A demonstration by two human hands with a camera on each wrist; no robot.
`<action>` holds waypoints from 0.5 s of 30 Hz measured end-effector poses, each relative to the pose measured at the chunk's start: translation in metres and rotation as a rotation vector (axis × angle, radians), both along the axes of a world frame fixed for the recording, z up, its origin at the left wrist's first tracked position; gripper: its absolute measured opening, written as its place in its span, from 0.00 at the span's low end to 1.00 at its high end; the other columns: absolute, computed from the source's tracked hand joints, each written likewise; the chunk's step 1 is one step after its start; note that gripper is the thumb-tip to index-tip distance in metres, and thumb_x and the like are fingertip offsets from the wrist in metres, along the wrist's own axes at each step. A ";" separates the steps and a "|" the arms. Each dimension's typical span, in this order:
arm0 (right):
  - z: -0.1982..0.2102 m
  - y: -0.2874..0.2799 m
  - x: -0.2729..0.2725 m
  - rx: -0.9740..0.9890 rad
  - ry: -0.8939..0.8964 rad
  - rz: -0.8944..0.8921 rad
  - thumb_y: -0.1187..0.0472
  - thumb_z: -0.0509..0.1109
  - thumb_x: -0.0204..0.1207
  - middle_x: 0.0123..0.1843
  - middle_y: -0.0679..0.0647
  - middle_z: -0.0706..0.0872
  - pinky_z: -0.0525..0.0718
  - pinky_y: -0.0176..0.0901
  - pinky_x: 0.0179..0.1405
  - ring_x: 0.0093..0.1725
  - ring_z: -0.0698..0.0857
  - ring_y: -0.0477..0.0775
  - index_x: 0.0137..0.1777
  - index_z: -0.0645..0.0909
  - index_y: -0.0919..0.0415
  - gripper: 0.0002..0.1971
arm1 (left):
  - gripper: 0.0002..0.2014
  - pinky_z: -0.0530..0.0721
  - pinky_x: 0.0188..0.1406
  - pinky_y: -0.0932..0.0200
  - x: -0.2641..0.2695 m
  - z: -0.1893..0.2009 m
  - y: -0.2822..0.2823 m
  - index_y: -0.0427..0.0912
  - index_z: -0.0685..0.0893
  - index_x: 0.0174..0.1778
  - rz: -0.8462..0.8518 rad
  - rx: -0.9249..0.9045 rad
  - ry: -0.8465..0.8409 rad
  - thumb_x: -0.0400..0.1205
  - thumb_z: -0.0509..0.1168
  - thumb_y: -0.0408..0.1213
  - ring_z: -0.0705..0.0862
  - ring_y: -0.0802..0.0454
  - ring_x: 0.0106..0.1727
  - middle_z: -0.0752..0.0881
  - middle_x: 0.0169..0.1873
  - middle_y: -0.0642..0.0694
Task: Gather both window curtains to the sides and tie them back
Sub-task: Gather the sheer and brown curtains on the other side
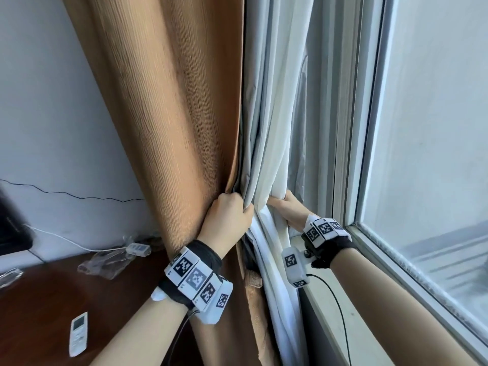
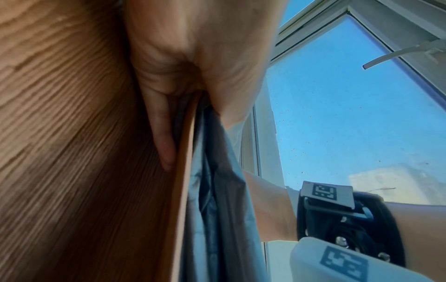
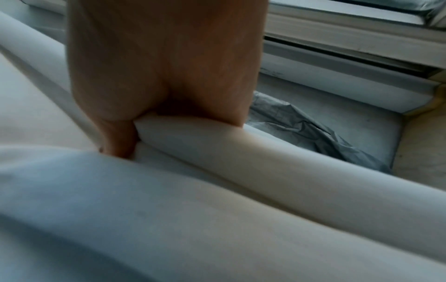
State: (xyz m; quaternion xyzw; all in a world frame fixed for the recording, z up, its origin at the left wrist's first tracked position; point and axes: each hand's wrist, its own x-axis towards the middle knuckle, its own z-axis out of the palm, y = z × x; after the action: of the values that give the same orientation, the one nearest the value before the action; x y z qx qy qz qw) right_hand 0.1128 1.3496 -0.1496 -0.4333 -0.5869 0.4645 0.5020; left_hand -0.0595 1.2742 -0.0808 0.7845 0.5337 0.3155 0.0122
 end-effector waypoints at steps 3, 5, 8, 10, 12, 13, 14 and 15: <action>0.001 -0.009 0.004 0.090 -0.161 -0.094 0.59 0.66 0.82 0.50 0.56 0.90 0.84 0.42 0.52 0.51 0.87 0.46 0.56 0.84 0.65 0.11 | 0.21 0.84 0.34 0.46 0.001 -0.001 -0.002 0.37 0.64 0.23 0.039 0.010 0.006 0.80 0.63 0.38 0.85 0.31 0.36 0.84 0.31 0.30; 0.001 -0.015 0.006 0.155 -0.311 -0.197 0.65 0.60 0.79 0.31 0.59 0.80 0.76 0.42 0.36 0.33 0.77 0.47 0.33 0.75 0.66 0.13 | 0.17 0.83 0.39 0.46 0.003 0.000 -0.004 0.34 0.72 0.29 0.053 0.022 0.019 0.81 0.64 0.40 0.85 0.29 0.42 0.85 0.37 0.28; 0.000 -0.027 0.007 0.273 -0.528 -0.350 0.73 0.57 0.75 0.23 0.53 0.67 0.64 0.42 0.27 0.28 0.63 0.50 0.25 0.56 0.56 0.21 | 0.16 0.83 0.42 0.45 0.006 0.000 -0.004 0.30 0.80 0.37 0.066 0.034 0.018 0.82 0.64 0.41 0.85 0.29 0.47 0.86 0.41 0.28; -0.002 -0.037 0.011 0.311 -0.555 -0.391 0.74 0.57 0.74 0.23 0.55 0.66 0.63 0.44 0.28 0.28 0.62 0.52 0.26 0.54 0.57 0.21 | 0.15 0.83 0.43 0.44 0.010 0.001 -0.003 0.29 0.81 0.39 0.073 0.038 0.009 0.82 0.64 0.41 0.85 0.28 0.48 0.86 0.43 0.29; -0.004 -0.049 0.009 0.368 -0.599 -0.465 0.73 0.58 0.72 0.20 0.50 0.63 0.60 0.42 0.25 0.24 0.61 0.51 0.25 0.53 0.55 0.21 | 0.14 0.82 0.43 0.43 0.014 0.001 -0.003 0.29 0.82 0.41 0.076 0.046 0.011 0.82 0.63 0.40 0.85 0.28 0.49 0.86 0.45 0.29; -0.005 -0.057 0.007 0.424 -0.645 -0.541 0.72 0.59 0.70 0.19 0.49 0.61 0.58 0.41 0.24 0.22 0.61 0.52 0.25 0.53 0.55 0.20 | 0.14 0.82 0.44 0.43 0.016 0.001 -0.003 0.30 0.82 0.42 0.077 0.050 0.010 0.82 0.63 0.40 0.85 0.27 0.50 0.86 0.45 0.29; -0.006 -0.067 0.005 0.487 -0.692 -0.614 0.71 0.60 0.67 0.18 0.49 0.61 0.58 0.41 0.23 0.20 0.61 0.54 0.25 0.55 0.55 0.19 | 0.13 0.82 0.44 0.43 0.020 0.001 -0.004 0.30 0.82 0.42 0.073 0.049 0.007 0.81 0.63 0.39 0.84 0.27 0.50 0.86 0.45 0.28; -0.007 -0.077 0.000 0.527 -0.727 -0.676 0.71 0.62 0.64 0.17 0.50 0.62 0.59 0.41 0.22 0.18 0.62 0.56 0.25 0.58 0.57 0.17 | 0.13 0.82 0.44 0.42 0.023 0.001 -0.004 0.30 0.81 0.42 0.073 0.043 0.003 0.81 0.62 0.38 0.84 0.27 0.50 0.85 0.46 0.28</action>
State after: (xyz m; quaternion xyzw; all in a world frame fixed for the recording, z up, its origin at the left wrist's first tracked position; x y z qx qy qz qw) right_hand 0.1126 1.2730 -0.1566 -0.5893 -0.6471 -0.0639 0.4795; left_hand -0.0366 1.2704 -0.0795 0.7651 0.5551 0.3258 -0.0169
